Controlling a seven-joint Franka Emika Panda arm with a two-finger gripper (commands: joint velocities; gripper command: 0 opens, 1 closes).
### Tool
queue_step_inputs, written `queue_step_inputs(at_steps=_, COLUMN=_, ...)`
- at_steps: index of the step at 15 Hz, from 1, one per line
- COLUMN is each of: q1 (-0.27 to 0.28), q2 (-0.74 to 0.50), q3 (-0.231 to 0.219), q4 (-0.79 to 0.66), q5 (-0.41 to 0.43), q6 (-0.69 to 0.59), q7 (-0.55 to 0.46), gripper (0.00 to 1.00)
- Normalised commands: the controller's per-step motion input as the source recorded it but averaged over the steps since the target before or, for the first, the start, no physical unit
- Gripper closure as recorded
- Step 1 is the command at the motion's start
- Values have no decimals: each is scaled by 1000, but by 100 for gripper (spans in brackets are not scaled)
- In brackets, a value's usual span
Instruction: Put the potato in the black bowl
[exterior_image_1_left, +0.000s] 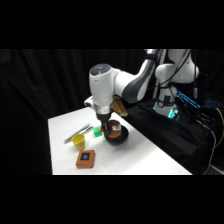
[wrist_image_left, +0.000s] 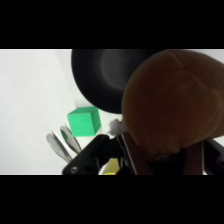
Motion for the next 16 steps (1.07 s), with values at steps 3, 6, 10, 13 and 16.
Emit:
queue_step_inputs(at_steps=3, q1=-250, q2=-432, q3=128, q4=-612, q5=-109, q6=346, q7=-202, gripper=96)
queue_step_inputs(at_steps=6, q1=-228, q2=-141, q3=108, q4=-375, q5=-89, q6=497, q7=-195, gripper=97)
queue_step_inputs(at_steps=10, q1=-146, q2=25, q3=10, q4=-202, q5=-168, q6=530, q7=-129, gripper=97)
queue_step_inputs(at_steps=13, q1=-75, q2=-11, q3=-71, q4=-158, q5=-144, q6=439, q7=-161, gripper=71)
queue_step_inputs(at_steps=16, q1=-83, q2=-57, q3=-14, q4=-132, q5=20, q6=288, q7=-284, gripper=60)
